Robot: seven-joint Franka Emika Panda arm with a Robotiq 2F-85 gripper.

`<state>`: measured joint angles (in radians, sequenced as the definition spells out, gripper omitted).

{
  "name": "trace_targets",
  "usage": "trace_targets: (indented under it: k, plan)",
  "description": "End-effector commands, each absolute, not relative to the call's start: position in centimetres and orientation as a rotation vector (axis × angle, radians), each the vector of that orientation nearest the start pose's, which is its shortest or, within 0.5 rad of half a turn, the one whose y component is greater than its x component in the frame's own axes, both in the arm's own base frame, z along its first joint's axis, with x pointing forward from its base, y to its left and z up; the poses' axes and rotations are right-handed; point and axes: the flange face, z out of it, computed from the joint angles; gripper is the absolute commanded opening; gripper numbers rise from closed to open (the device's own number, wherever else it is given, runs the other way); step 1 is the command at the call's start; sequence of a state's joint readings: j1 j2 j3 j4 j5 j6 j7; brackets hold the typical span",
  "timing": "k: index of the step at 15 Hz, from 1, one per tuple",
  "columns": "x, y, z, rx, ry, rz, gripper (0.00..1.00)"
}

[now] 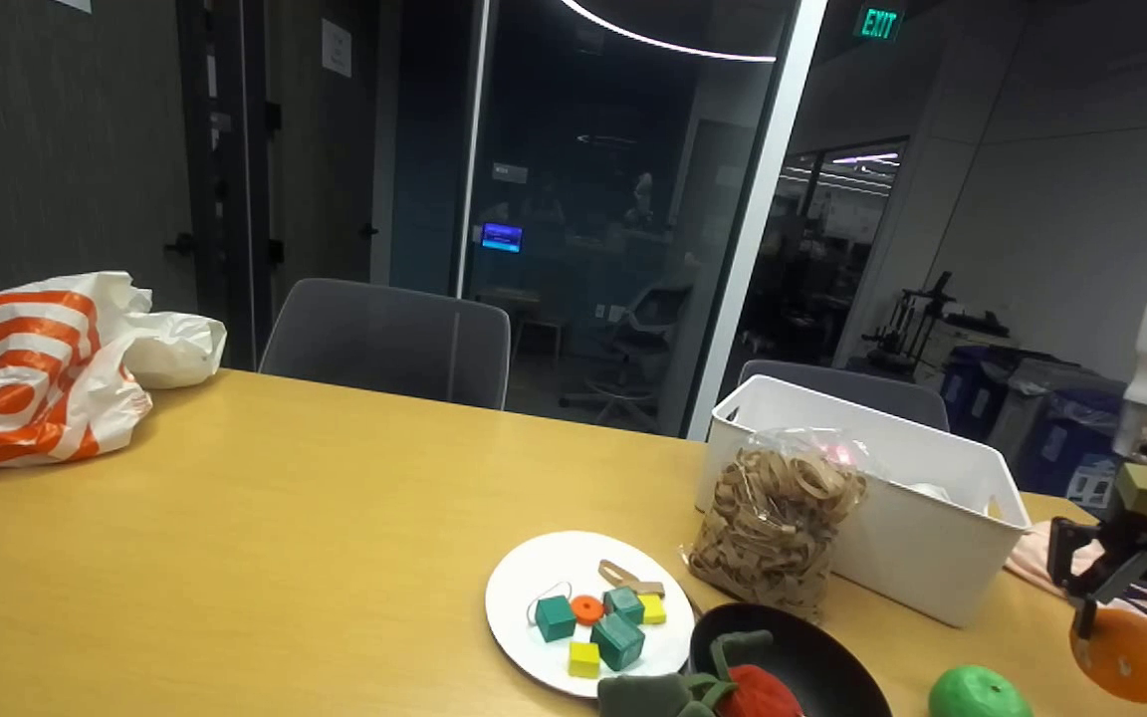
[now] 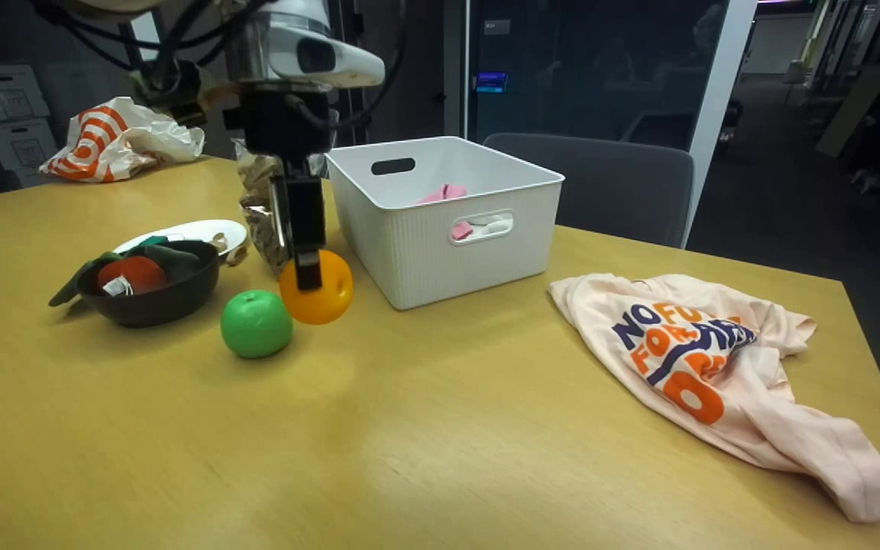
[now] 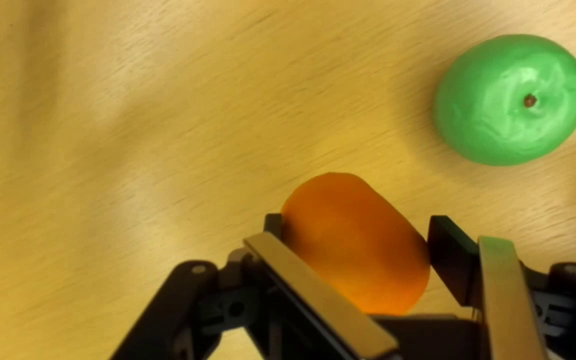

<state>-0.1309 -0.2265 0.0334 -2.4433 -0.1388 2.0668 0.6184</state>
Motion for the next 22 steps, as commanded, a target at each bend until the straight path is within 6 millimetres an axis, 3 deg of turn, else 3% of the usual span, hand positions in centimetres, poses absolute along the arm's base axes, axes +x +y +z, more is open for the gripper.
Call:
trace_targets:
  k: [1,2,3,4,5,8,10,13,15,18,22]
  plan:
    - [44.6,-5.0,34.5,-3.097,1.085,0.174,0.49]
    - [44.8,-5.0,33.8,-3.099,1.100,0.183,0.49]
    - [44.9,-5.1,33.2,-3.097,1.121,0.193,0.80]
    - [45.1,-5.2,33.1,-3.094,1.138,0.193,0.95]
    - [45.1,-5.3,33.2,-3.100,1.154,0.185,1.00]
    - [45.1,-4.1,36.8,-3.104,1.113,0.111,1.00]
    - [44.9,-1.2,39.8,-3.082,0.918,0.014,1.00]
    - [44.3,4.3,42.3,-3.050,0.686,-0.014,1.00]
    - [43.5,9.0,42.3,-3.041,0.515,-0.013,1.00]
    - [41.9,15.6,40.5,-3.051,0.255,0.010,1.00]
    - [39.8,22.1,37.3,-3.100,-0.110,0.049,1.00]
